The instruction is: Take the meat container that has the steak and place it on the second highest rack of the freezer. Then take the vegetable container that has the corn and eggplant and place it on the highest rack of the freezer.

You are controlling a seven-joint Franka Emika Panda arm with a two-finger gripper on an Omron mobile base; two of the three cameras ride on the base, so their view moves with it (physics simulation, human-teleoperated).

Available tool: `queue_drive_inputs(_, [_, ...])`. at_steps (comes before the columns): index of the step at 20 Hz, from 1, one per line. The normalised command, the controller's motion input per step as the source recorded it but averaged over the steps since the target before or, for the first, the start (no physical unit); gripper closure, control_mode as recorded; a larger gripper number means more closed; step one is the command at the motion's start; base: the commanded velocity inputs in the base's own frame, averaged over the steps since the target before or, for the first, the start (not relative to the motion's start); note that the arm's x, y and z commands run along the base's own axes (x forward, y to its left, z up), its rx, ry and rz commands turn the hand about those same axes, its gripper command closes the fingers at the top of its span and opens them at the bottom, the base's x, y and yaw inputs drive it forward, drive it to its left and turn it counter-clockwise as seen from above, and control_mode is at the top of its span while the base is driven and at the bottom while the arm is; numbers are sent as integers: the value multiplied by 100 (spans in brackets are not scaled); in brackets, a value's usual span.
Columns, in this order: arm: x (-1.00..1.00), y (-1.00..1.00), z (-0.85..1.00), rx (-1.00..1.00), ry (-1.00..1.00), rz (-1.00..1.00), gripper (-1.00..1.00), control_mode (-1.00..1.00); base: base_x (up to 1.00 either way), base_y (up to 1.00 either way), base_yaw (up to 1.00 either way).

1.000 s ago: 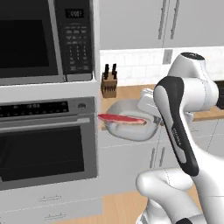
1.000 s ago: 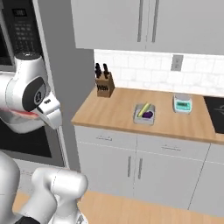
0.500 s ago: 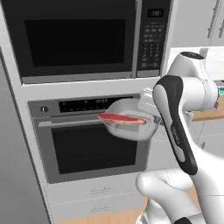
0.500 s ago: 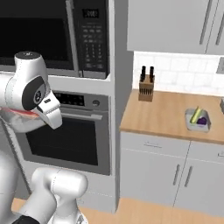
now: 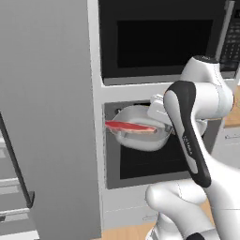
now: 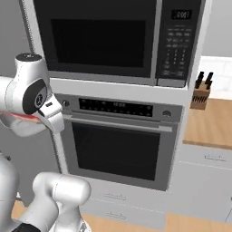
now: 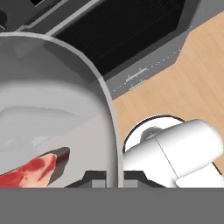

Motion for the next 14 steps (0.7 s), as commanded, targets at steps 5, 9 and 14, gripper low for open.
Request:
queue_drive_inputs(5, [0, 0, 0, 0, 0, 0, 100, 100, -17, 100, -3])
queue_drive_inputs(9, [0, 0, 0, 0, 0, 0, 100, 100, -21, 100, -5])
queue_drive_inputs(14, [0, 0, 0, 0, 0, 0, 100, 100, -23, 97, -7])
